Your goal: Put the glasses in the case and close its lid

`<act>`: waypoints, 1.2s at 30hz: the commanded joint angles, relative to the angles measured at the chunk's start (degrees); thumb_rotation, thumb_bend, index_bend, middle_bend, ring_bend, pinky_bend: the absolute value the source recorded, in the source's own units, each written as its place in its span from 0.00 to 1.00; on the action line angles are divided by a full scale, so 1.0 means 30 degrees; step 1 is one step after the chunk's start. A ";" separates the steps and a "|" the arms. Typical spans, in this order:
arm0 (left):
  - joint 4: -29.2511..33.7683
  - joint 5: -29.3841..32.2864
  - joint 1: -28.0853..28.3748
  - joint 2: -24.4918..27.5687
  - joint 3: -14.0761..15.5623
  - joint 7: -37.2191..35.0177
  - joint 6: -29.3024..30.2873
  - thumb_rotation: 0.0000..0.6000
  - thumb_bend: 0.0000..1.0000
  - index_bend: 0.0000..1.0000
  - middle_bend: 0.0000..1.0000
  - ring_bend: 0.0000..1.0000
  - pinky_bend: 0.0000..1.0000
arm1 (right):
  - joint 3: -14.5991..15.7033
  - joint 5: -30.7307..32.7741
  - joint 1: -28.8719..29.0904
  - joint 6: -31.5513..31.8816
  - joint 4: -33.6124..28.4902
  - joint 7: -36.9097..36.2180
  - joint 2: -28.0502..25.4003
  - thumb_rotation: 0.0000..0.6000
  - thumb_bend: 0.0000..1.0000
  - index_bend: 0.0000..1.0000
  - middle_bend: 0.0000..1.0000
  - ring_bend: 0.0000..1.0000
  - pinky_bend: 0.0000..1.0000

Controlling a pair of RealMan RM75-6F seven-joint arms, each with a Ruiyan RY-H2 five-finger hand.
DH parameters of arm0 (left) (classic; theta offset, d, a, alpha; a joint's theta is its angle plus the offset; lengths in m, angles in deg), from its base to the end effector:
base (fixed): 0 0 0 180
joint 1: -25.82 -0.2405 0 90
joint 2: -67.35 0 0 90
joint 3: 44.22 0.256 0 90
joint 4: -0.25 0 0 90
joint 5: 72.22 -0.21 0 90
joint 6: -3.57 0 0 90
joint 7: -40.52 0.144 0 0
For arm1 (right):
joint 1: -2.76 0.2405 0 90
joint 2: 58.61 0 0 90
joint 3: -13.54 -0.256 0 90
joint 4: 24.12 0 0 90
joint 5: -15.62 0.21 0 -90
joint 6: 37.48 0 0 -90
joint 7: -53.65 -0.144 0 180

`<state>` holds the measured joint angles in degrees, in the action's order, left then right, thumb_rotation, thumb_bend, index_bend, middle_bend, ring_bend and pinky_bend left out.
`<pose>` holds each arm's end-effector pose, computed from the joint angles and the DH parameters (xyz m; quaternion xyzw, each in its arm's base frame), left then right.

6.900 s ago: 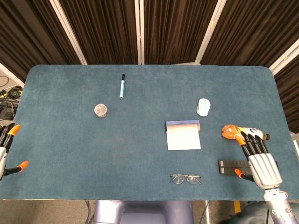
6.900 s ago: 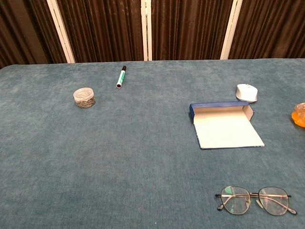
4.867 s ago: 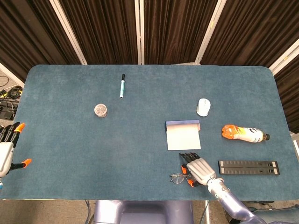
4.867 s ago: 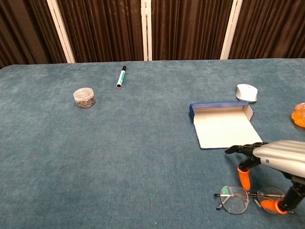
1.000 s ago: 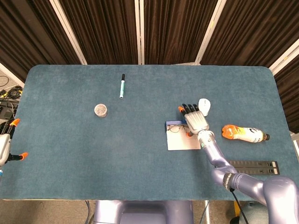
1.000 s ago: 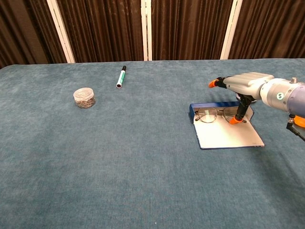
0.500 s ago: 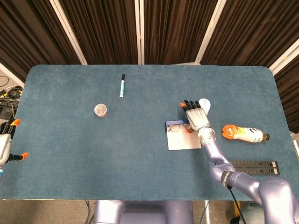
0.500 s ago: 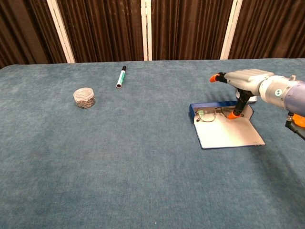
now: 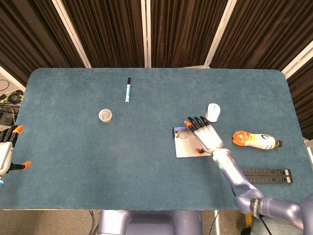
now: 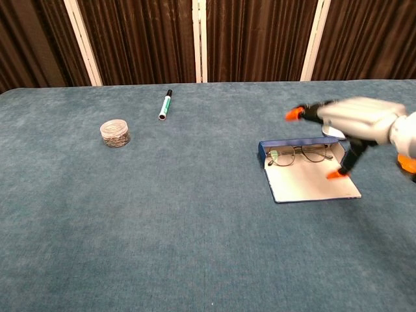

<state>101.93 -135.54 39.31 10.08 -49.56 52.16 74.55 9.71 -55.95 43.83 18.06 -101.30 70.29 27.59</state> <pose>-0.3141 0.2252 0.1716 -0.5790 -0.4547 -0.2699 0.6206 -0.1962 -0.3445 -0.0030 0.7824 -0.3082 0.3175 0.4382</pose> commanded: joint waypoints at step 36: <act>0.0139 -0.0185 -0.0187 -0.0187 0.0122 0.0463 0.0407 1.00 0.00 0.00 0.00 0.00 0.00 | 0.0344 -0.1421 -0.0830 -0.0345 0.2082 0.0875 0.1909 1.00 0.08 0.16 0.00 0.00 0.00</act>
<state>102.35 -136.09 38.74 9.52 -49.19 53.55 75.77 10.73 -60.16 41.34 17.06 -95.10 72.95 33.28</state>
